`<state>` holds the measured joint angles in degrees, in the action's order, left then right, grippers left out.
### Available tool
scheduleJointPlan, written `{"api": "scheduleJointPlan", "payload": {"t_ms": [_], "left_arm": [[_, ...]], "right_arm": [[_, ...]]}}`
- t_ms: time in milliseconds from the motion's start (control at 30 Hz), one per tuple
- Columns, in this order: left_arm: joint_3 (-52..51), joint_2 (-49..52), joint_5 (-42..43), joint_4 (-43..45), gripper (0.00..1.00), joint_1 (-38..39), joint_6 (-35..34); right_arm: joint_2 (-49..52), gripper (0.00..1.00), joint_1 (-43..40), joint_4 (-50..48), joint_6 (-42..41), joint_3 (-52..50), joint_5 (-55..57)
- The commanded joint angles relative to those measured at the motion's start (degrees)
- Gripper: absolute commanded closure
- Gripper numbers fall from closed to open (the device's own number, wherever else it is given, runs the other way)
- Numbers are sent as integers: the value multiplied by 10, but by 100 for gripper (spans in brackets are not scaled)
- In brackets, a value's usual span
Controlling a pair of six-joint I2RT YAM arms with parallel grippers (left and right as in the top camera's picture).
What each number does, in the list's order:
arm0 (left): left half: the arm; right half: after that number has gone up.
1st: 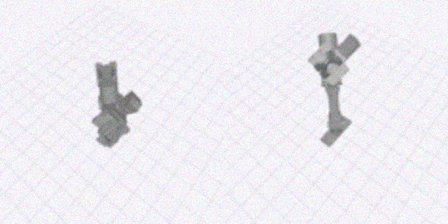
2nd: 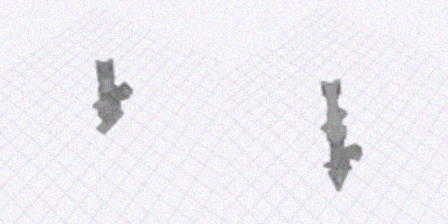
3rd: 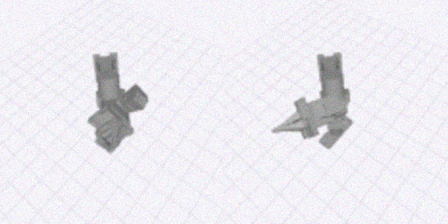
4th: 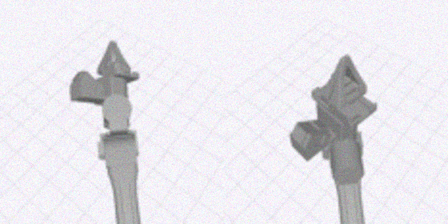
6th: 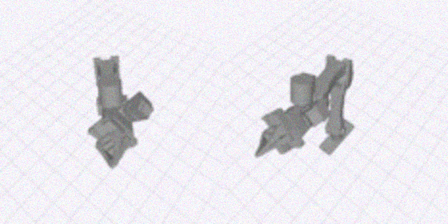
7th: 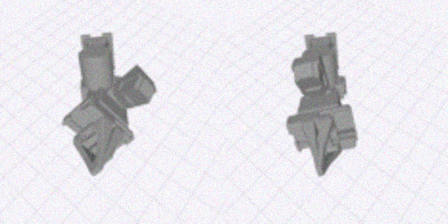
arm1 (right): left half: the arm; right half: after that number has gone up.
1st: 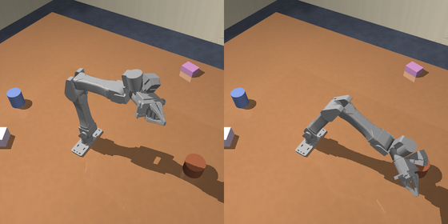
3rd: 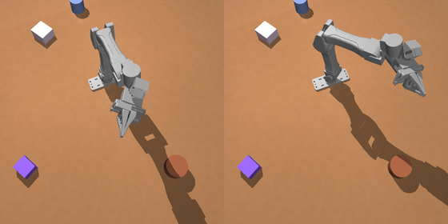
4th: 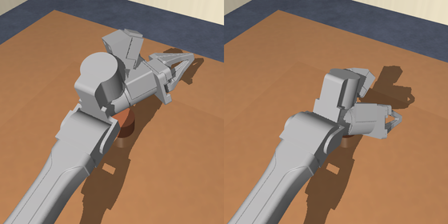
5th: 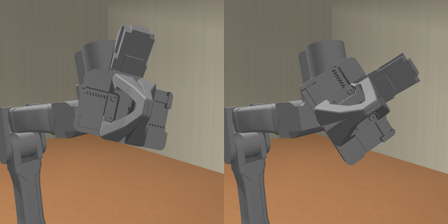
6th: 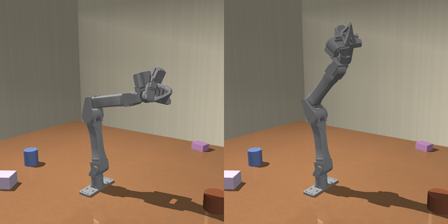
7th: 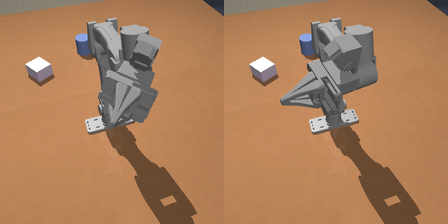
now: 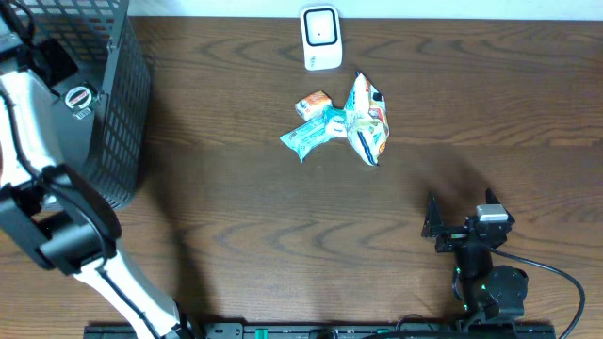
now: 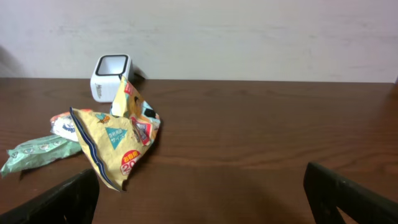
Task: Scan the item barcode
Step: 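Reach the left gripper into the basket and grasp the green Zam-Buk tin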
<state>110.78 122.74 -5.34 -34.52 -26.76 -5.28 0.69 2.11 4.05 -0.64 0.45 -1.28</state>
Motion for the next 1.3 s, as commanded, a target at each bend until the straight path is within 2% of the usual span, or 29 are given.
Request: {"api": "scheduleJointPlan", "payload": {"t_ms": [0, 300, 700, 833, 867, 933, 1000, 1267], "left_arm": [[-2, 46, -17, 15, 18, 1, 12], [-3, 107, -18, 60, 18, 17, 2], [-7, 145, -18, 64, 18, 18, -16], [-7, 145, -18, 66, 18, 16, -47], [-7, 145, -17, 66, 22, 16, -55], [-7, 145, -17, 65, 42, 16, -56], [-7, 144, -17, 61, 50, 16, -56], [-6, 84, -17, 41, 51, 16, -58]], "right_arm": [[-3, 1, 2, 2, -6, -1, 3], [-3, 1, 2, 2, -6, -1, 3], [-3, 1, 2, 2, -6, -1, 3], [-3, 1, 2, 2, -6, -1, 3], [-3, 1, 2, 2, -6, -1, 3], [-3, 1, 2, 2, -6, -1, 3], [-3, 1, 2, 2, -6, -1, 3], [-3, 1, 2, 2, -6, -1, 3]]}}
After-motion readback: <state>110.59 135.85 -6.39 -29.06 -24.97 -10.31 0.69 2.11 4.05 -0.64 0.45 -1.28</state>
